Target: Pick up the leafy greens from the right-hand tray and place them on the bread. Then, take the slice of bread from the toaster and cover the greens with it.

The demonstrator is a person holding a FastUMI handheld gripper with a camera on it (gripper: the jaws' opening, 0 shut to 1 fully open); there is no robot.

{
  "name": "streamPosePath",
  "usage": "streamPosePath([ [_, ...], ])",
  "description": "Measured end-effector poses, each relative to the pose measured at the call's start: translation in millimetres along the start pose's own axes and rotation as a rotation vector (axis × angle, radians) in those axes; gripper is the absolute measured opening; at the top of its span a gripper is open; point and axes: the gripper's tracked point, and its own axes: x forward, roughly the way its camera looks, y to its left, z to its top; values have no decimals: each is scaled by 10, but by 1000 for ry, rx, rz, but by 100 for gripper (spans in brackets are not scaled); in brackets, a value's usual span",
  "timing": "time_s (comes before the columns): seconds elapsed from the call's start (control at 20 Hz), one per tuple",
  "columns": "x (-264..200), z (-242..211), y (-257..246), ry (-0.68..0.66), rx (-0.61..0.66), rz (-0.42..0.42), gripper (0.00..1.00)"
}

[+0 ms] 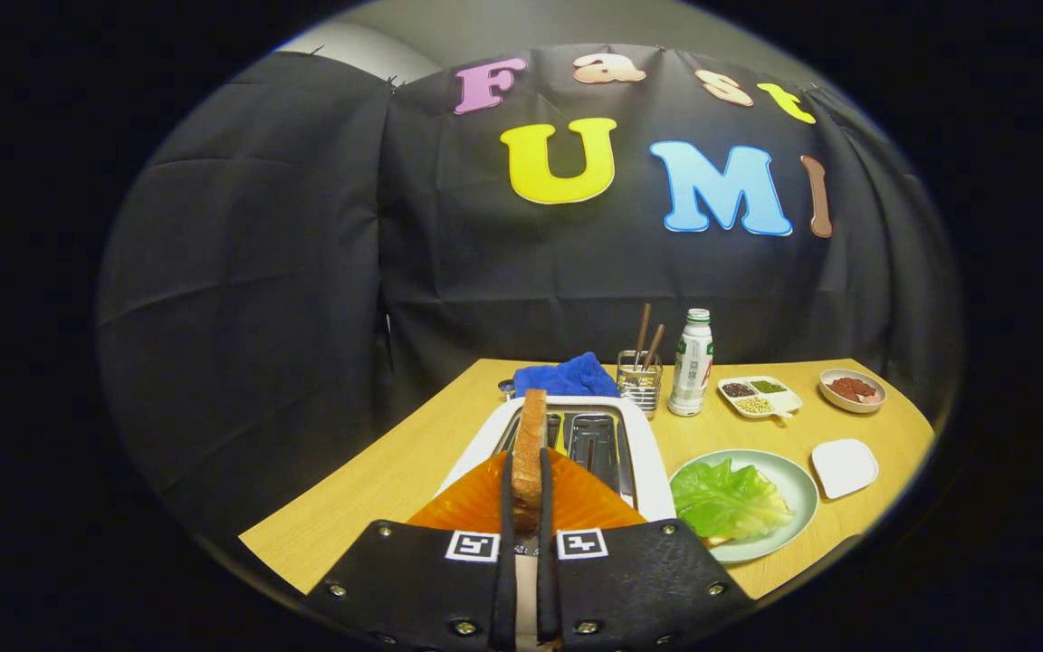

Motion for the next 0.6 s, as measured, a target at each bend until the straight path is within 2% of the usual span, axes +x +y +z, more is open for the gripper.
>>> streamPosePath([
  [0.2,-46,66,11,-2,23,25,9],
  [0.6,-264,528,-113,-80,59,72,9],
])
